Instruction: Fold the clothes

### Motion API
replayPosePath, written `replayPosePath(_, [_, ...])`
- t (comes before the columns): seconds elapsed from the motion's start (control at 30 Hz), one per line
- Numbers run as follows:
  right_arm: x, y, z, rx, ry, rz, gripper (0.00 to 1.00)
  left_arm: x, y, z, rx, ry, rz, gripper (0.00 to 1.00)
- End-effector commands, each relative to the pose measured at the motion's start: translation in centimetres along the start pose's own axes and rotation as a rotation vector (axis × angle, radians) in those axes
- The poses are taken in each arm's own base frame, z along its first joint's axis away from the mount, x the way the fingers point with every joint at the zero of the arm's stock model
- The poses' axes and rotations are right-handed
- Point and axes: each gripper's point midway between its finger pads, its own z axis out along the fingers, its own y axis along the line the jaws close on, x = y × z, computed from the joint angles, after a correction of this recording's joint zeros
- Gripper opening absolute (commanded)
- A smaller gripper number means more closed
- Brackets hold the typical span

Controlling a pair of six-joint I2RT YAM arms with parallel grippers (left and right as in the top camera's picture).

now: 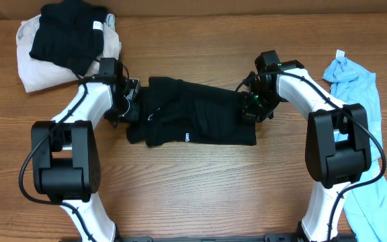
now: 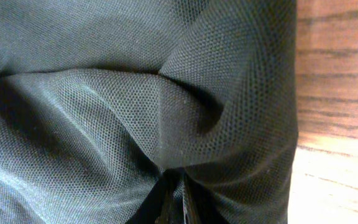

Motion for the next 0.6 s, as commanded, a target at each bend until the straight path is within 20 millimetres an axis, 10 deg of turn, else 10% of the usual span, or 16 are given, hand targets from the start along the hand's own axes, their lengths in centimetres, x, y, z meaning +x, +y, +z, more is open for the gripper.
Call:
replayPosePath(0.0, [0.6, -0.3, 0.2, 0.013, 0.019, 0.003, 0.1, -2.3, -0.7, -2.2, 0.006, -0.007, -0.001, 0.04])
replayPosePath(0.3, [0.7, -0.3, 0.2, 0.014, 0.026, -0.001, 0.1, -6.1, -4.7, -14.6, 0.114, -0.067, 0.025, 0.04])
replayPosePath(0.43, [0.9, -0.3, 0.2, 0.012, 0.031, -0.032, 0.11, -6.2, -5.4, -16.4, 0.11, -0.078, 0.041, 0.05])
replayPosePath(0.57, [0.7, -0.2, 0.2, 0.01, 0.026, -0.044, 0.19, -5.4, -4.3, -15.2, 0.085, -0.039, 0.02, 0.64])
